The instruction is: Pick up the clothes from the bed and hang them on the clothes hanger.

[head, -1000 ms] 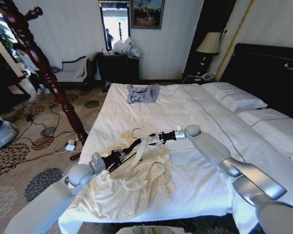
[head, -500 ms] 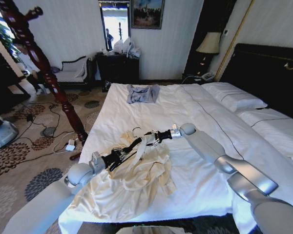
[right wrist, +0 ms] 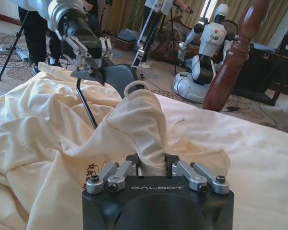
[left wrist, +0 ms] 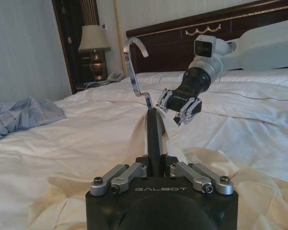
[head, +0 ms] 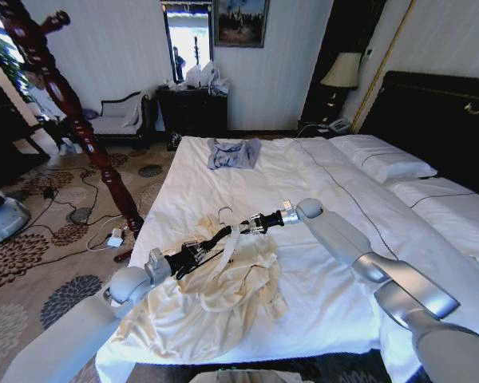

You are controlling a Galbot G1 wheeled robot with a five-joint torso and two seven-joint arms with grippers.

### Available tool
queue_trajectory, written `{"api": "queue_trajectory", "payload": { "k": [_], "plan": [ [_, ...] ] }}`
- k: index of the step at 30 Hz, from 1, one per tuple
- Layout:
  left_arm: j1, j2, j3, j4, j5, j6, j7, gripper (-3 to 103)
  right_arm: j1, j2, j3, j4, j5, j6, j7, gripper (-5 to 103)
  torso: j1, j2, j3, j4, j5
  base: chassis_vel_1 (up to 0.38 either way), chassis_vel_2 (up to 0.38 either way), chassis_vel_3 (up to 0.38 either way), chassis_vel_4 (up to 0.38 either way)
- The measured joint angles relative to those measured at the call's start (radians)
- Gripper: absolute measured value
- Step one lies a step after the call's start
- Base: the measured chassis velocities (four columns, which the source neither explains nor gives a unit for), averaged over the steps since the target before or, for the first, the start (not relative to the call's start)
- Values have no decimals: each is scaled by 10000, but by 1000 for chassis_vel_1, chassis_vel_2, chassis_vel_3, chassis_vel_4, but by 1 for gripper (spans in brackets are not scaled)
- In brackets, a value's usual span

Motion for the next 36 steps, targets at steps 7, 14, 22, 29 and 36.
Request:
{"api": "queue_trajectory", "payload": {
  "k": [7,14,22,29,36],
  "plan": [
    [-212,-28,26,90,-54,-18,-9,16,-86,-188,75,160,9,71,-127,24,0,0,0,0,0,0,0,0,0],
    [-615,-76,319,334,-35,-268,-571,16,-307,-374,382,193,-51,197,-129,23,0,0,0,-2,-2,0,0,0,0],
    [-822,-145,640,663,111,-475,-784,48,-622,-557,889,90,-339,406,15,15,0,0,0,-1,0,0,0,0,0],
    [-305,-167,187,431,215,-756,-759,75,-1090,-664,1097,116,-440,673,355,15,1,0,0,-3,1,0,0,0,0],
    [1610,-443,-2276,-384,-215,-757,-1535,98,-1295,-744,1211,238,306,768,636,15,0,-1,0,2,3,0,0,0,0]
  ]
}}
